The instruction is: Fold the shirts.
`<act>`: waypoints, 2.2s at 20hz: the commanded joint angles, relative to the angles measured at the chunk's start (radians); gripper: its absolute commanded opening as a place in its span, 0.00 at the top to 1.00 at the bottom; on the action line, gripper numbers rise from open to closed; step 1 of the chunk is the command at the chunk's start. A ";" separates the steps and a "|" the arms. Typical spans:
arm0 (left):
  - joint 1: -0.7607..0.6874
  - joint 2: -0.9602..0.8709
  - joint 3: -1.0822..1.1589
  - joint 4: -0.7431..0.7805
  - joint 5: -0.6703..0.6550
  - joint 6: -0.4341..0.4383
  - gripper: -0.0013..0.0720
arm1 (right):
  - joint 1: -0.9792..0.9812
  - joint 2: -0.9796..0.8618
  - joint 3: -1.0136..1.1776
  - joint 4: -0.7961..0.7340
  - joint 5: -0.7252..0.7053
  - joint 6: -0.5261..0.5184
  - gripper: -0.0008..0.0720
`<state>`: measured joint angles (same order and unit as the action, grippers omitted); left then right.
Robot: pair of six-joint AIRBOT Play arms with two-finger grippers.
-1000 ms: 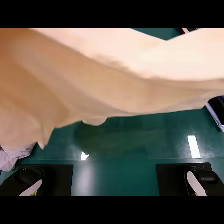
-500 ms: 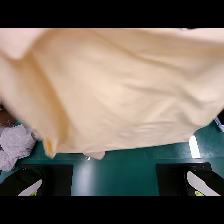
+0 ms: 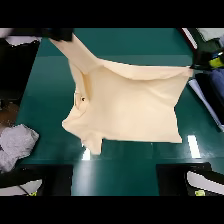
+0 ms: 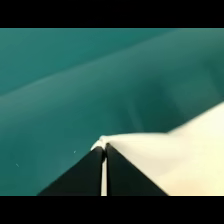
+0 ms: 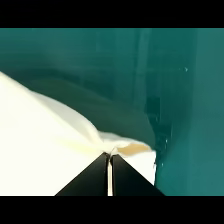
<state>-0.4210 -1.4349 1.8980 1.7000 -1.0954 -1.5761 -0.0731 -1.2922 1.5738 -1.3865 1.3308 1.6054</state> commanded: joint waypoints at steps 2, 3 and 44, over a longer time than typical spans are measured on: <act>0.022 -0.192 -0.002 0.027 0.013 -0.004 0.94 | 0.000 -0.046 -0.163 0.007 -0.281 -0.014 0.97; 0.035 -0.210 -0.002 0.027 0.013 -0.032 0.94 | 0.000 -0.048 -0.187 0.007 -0.310 -0.014 0.97; 0.247 0.301 -1.186 -0.433 0.136 -0.205 0.71 | -0.010 0.246 -0.234 0.007 -0.093 -0.018 0.43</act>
<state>-0.1741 -1.1355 0.7136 1.2671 -0.9859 -1.7645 -0.0826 -1.0466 1.3399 -1.3796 1.2167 1.5875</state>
